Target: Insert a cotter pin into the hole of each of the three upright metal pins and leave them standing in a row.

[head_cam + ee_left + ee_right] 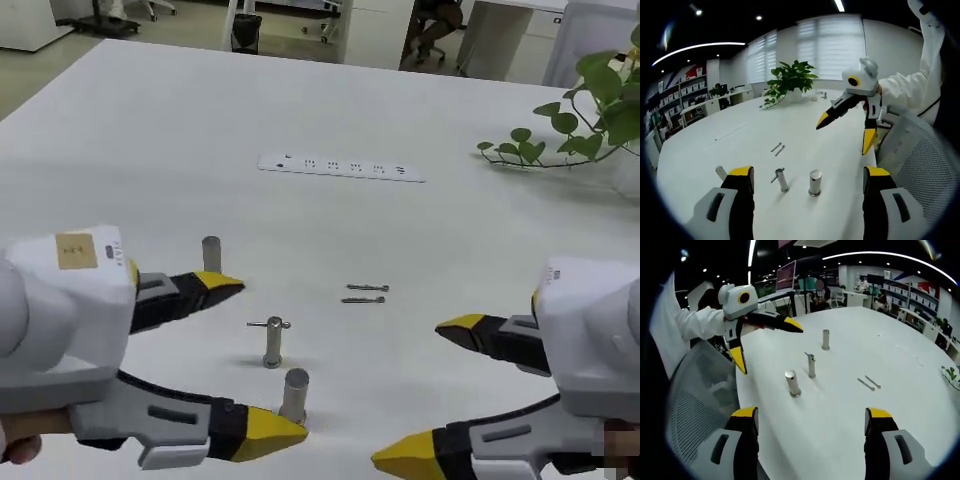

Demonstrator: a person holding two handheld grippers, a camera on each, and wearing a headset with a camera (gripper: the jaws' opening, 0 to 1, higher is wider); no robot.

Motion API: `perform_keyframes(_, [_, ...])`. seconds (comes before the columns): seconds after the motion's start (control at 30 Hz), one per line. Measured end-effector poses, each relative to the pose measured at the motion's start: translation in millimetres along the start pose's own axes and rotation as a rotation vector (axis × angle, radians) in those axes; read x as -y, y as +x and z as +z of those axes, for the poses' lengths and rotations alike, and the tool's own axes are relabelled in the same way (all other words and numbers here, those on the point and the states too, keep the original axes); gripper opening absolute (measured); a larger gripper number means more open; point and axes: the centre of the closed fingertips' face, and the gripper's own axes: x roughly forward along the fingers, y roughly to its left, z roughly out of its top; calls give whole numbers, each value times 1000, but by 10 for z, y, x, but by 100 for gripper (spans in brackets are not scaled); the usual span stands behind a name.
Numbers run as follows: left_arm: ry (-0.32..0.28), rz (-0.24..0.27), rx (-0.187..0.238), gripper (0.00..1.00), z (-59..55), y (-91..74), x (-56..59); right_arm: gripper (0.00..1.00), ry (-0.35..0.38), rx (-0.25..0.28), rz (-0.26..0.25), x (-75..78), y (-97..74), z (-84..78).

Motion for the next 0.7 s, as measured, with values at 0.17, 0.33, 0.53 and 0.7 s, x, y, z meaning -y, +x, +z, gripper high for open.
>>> perform_keyframes(0.17, [-38, 45, -44, 97, -179, -174, -116, 81, -15, -7, -14, 82, 2, -35])
perform_keyframes(0.33, [-71, 169, -75, 99, -320, -354, -363, 79, -42, -39, -15, 157, 1, -56])
perform_keyframes(0.53, [-126, 192, -73, 99, -428, -479, -428, 76, -84, -108, -10, 308, 46, -75])
perform_keyframes(0.7, [-170, 199, -79, 99, -519, -554, -433, 71, -137, -154, -10, 459, 125, -29])
